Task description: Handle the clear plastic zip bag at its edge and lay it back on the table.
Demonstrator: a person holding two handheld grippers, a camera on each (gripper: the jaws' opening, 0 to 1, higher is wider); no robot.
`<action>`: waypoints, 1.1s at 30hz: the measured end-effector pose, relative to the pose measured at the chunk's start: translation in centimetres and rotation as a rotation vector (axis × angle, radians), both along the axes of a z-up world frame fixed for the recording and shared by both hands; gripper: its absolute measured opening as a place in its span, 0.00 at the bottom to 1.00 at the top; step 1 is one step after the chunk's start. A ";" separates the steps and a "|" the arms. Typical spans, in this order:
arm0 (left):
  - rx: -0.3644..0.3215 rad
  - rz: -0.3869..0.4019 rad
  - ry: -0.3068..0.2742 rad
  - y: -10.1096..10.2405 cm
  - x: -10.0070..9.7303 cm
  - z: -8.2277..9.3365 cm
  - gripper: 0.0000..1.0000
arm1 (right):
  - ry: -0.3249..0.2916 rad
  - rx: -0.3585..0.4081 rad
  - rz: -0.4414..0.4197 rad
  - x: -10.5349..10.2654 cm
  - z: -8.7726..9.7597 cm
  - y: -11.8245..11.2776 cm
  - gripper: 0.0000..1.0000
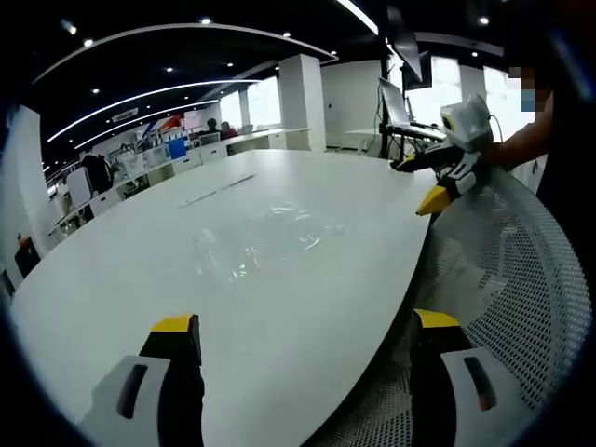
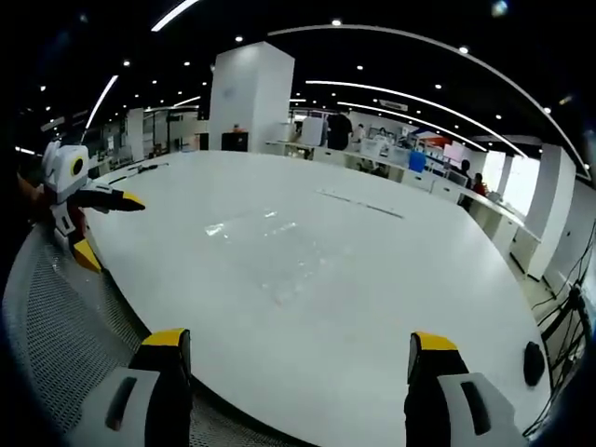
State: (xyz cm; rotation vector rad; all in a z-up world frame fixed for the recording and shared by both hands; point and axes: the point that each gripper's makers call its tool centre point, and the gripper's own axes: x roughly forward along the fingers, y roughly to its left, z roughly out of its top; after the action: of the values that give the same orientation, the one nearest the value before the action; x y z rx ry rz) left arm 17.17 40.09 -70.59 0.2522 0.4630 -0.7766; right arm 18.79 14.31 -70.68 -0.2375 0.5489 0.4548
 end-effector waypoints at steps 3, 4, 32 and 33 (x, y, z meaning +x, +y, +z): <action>0.002 -0.002 -0.001 0.0 0.0 0.0 0.93 | -0.001 0.001 -0.002 0.0 0.0 -0.1 0.98; 0.001 -0.002 -0.001 0.0 0.0 -0.1 0.93 | -0.002 0.001 -0.003 0.0 0.0 -0.1 0.98; 0.010 0.011 0.000 0.1 0.1 0.0 0.92 | 0.000 0.000 -0.006 0.1 -0.2 -0.4 0.97; 0.010 0.011 0.001 0.1 0.1 0.0 0.92 | 0.000 0.000 -0.007 0.1 -0.3 -0.4 0.97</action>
State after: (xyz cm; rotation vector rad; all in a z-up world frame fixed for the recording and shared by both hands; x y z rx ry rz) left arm 17.26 40.17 -70.58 0.2583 0.4688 -0.7640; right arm 18.87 13.90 -70.94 -0.2351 0.5499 0.4484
